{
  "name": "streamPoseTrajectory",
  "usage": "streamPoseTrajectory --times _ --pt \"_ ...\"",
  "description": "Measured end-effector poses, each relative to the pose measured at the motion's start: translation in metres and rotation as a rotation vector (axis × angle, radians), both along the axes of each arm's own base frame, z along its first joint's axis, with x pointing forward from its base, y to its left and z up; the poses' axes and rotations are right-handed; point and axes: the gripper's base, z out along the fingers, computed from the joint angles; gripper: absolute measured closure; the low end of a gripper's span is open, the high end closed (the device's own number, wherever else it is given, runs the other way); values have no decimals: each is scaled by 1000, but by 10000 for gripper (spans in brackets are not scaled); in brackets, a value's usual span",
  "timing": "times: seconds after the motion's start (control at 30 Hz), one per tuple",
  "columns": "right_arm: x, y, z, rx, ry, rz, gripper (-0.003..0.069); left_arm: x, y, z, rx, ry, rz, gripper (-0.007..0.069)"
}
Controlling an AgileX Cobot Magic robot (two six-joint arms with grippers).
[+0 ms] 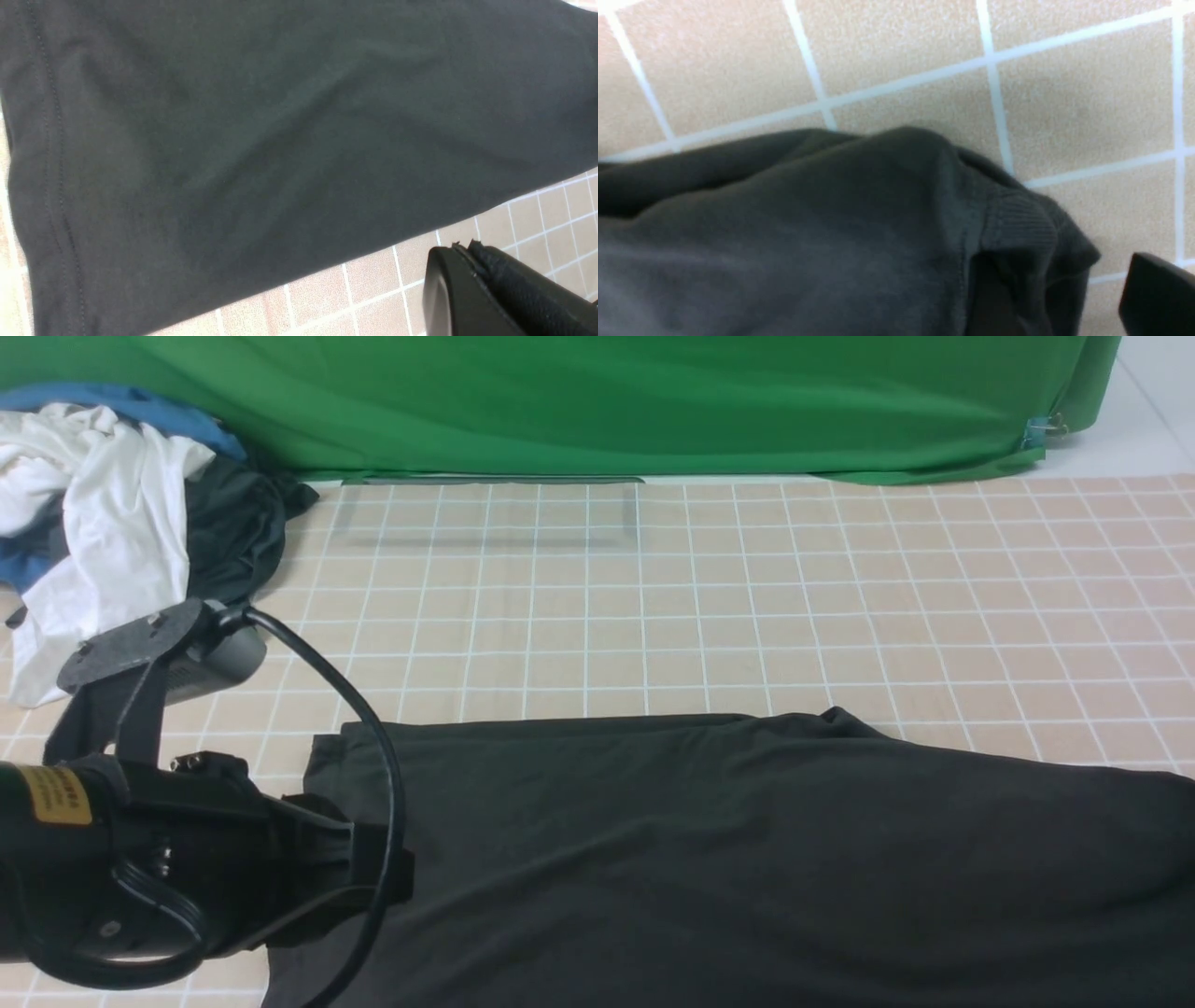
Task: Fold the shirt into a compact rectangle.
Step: 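Pull the folded dark garment lengthwise by its ends to straighten it flat on the table, then fold the right end of the dark garment over onto its left end with the right gripper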
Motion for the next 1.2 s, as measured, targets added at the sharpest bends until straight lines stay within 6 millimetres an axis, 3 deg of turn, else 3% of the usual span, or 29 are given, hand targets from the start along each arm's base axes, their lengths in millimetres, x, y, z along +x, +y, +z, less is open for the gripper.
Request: streamPoseTrajectory --times 0.1,0.23,0.43,0.6,0.67,0.7,0.77,0.97,1.1,1.2 --pt "0 0 0 8 -7 17 190 0 0 0 2 -2 0 612" --pt "1 1 -3 19 -4 29 50 0 0 0 6 -4 0 612" --pt "2 0 -17 41 41 32 43 0 0 0 6 -4 0 612" --pt "3 -1 -18 32 29 33 204 0 0 0 7 -4 0 612" --pt "4 -1 -18 36 28 30 326 0 0 0 7 -3 -1 612" --pt "4 0 -18 46 29 25 430 0 0 0 8 -1 -2 612" --pt "4 1 -18 52 32 16 532 0 0 0 8 0 -2 612" --pt "6 -2 -1 57 59 -75 538 0 1 -1 19 -1 -4 612" --pt "12 -2 34 25 -3 -126 538 1 4 -2 43 2 15 612" --pt "18 8 71 -14 -72 -86 538 2 7 -3 69 5 51 612"
